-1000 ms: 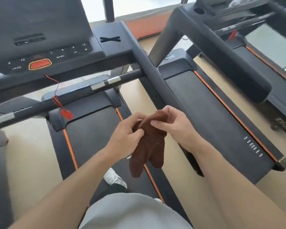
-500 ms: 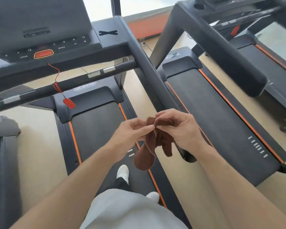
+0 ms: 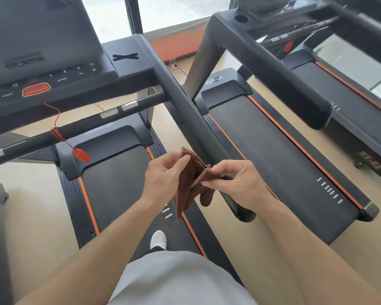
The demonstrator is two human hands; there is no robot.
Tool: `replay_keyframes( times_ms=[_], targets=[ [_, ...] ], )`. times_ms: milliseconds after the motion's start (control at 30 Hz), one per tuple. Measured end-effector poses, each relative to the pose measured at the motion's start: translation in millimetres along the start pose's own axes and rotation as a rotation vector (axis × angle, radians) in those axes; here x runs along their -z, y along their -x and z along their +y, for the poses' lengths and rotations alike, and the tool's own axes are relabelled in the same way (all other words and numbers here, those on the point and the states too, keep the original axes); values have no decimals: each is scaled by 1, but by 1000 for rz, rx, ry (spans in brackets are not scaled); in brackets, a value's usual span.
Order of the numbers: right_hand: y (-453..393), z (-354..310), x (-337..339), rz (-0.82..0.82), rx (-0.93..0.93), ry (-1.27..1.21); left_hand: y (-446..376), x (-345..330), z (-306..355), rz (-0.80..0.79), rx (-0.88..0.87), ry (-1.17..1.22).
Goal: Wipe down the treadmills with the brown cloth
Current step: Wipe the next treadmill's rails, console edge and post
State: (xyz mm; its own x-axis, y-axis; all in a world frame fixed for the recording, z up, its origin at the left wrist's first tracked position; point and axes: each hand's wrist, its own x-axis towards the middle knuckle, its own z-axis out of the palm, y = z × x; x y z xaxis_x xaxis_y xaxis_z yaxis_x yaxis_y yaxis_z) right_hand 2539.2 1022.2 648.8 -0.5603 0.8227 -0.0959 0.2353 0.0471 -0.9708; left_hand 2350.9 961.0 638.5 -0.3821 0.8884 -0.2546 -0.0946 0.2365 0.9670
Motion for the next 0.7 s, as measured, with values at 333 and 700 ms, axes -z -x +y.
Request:
replay_keyframes(
  times_ms=[333, 700],
  targets=[
    [-25, -28, -11, -54, -57, -29, -9, 7, -1, -256, 40, 95],
    [-37, -36, -15, -74, -290, 213, -5, 17, -11, -310, 92, 118]
  ],
)
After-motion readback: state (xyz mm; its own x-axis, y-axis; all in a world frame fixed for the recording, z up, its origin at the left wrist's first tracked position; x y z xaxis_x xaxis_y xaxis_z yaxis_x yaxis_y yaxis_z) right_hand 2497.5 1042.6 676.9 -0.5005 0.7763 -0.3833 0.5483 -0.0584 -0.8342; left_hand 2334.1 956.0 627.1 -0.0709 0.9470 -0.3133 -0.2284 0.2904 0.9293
